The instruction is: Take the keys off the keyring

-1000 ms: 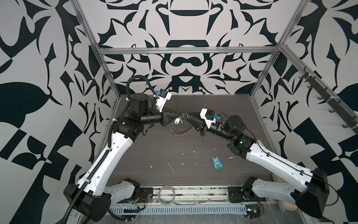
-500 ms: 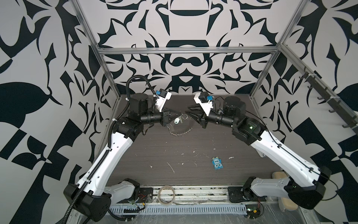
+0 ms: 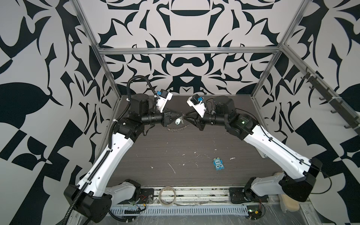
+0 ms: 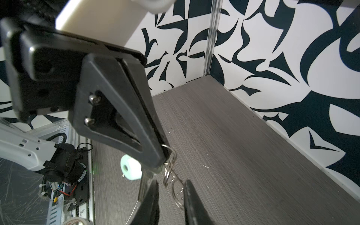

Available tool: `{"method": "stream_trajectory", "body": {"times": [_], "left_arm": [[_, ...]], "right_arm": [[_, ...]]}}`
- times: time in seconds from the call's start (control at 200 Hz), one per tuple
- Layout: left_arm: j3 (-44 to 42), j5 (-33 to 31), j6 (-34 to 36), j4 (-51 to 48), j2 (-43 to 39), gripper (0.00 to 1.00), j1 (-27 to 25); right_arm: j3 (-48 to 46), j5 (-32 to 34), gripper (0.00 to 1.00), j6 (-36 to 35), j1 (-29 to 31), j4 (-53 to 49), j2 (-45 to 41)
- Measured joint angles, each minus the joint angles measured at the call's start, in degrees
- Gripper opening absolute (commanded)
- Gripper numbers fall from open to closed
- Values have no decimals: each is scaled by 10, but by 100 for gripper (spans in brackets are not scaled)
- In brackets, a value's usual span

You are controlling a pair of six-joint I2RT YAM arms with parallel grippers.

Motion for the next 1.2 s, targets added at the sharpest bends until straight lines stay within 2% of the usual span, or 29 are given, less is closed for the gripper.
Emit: {"method": "stream_trajectory", "body": {"times": [0.215, 0.435, 0.78, 0.95, 1.2], "left_arm": [[0, -1, 0, 0, 0, 0, -1], [0, -11, 0, 0, 0, 0, -2], [-3, -19, 5, 0, -1, 0, -4], [-3, -19, 12, -4, -2, 0, -5], [0, -17, 31, -33, 2, 0, -14]], "right_arm": [[15, -7, 21, 2, 0, -4, 12], [27, -16, 12, 2, 0, -10, 24], [32, -14, 14, -4, -4, -17, 29], [51, -6, 18, -27, -4, -42, 35], [64, 11, 19, -59, -4, -73, 40]]}}
